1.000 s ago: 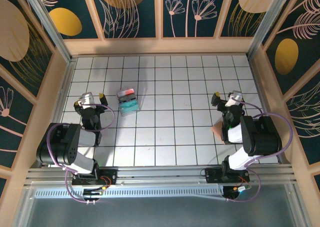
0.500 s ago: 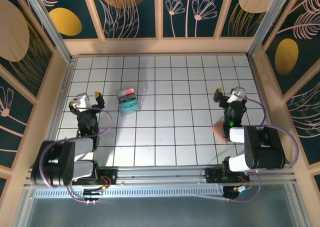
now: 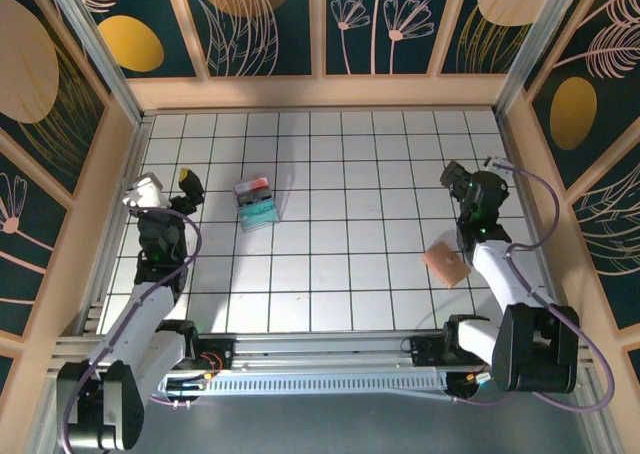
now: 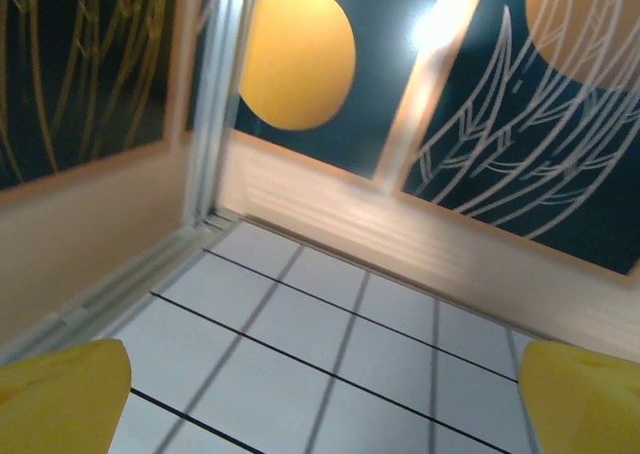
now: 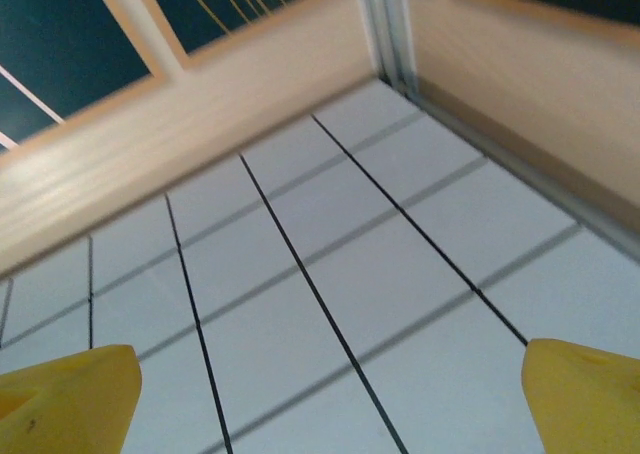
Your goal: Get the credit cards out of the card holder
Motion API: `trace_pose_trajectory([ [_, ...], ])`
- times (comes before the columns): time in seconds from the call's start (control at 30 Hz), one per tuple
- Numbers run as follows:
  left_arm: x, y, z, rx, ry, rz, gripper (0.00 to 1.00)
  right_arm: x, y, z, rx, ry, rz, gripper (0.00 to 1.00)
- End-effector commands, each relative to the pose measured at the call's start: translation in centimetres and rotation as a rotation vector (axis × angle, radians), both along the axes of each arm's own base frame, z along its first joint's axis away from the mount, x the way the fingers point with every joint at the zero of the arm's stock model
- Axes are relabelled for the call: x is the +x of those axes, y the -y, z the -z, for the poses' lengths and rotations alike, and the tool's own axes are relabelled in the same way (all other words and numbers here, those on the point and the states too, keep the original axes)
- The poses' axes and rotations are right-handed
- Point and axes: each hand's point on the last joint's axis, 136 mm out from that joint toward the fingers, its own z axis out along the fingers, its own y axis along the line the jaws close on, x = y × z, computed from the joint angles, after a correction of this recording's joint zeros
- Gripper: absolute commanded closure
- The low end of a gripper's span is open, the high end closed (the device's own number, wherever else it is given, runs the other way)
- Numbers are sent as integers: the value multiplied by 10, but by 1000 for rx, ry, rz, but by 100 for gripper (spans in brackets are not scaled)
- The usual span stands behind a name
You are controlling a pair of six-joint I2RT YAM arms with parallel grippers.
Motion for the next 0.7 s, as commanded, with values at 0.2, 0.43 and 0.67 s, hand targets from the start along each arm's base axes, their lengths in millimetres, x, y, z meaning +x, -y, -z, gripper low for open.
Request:
trace_pose_trajectory([
  [0.2,-4,75,7,-150,-105,208,1,-78,-10,82,257,-410,36,3],
  [0.43,-3,139,1,-150,-137,340,1,-109,-15,107,364,-515,65,1],
  [0.67,5,173,8,-224,-164,436,1,-129,-9,139,450,-621,176,1],
])
